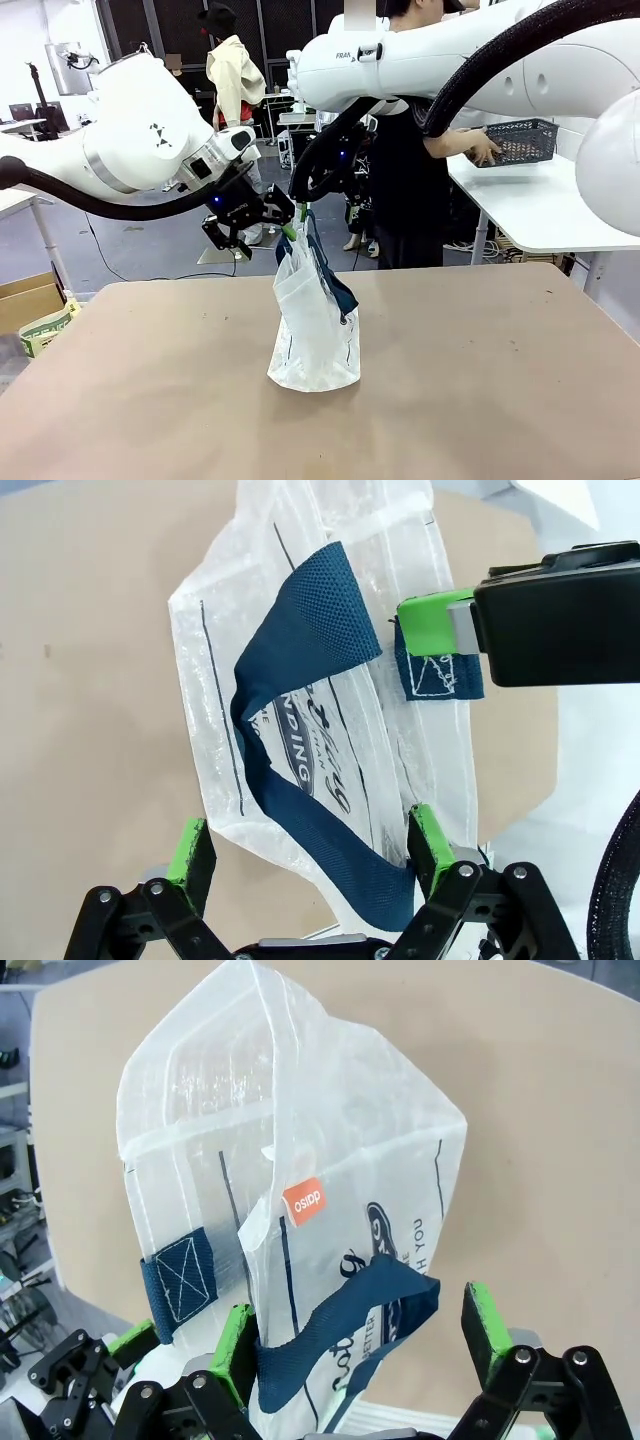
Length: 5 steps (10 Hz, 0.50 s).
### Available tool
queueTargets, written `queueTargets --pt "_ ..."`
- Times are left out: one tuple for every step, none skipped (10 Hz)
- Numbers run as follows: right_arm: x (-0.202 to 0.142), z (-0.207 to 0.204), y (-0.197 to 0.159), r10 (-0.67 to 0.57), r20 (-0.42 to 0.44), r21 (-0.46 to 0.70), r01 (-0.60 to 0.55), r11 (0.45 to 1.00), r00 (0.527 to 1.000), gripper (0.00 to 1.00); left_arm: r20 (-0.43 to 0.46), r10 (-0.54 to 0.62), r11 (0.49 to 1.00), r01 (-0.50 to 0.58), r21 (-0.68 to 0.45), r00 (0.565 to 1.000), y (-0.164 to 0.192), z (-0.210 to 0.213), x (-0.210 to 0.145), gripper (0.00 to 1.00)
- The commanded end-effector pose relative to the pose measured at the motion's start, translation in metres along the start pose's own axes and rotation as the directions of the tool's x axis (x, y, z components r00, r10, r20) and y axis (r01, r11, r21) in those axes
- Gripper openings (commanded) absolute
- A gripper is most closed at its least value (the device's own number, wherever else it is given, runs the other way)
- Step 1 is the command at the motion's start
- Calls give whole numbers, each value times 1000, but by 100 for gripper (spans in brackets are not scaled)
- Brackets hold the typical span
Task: Transfer purchased items from the store into the shopping bag.
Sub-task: Open the Reusable shopping bag in the center of the table.
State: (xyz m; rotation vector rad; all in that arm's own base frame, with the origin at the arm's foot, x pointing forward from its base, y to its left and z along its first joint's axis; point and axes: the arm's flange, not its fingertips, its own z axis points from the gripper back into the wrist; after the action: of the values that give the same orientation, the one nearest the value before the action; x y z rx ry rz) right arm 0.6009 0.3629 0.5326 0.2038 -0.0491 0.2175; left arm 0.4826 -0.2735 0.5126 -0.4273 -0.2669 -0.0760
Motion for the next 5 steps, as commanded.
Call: queueTargets --pt "8 3 3 10 -32 11 -9 1000 999 100 -8 18 1000 -18 19 1000 -2 1 1 100" --pt "9 1 2 44 -32 24 -44 999 999 100 -11 2 1000 -2 -2 1000 -2 1 0 100" --pt "0 -2 0 0 -6 -1 0 1000 1000 100 -3 2 1000 -2 1 1000 0 -1 0 100" --pt "0 -2 0 0 -6 -1 0 1000 1000 100 -3 2 1000 -2 1 1000 0 -1 0 100" --pt "0 -2 0 0 -6 -1 0 1000 1000 100 -4 1 1000 -1 0 1000 0 -1 0 100"
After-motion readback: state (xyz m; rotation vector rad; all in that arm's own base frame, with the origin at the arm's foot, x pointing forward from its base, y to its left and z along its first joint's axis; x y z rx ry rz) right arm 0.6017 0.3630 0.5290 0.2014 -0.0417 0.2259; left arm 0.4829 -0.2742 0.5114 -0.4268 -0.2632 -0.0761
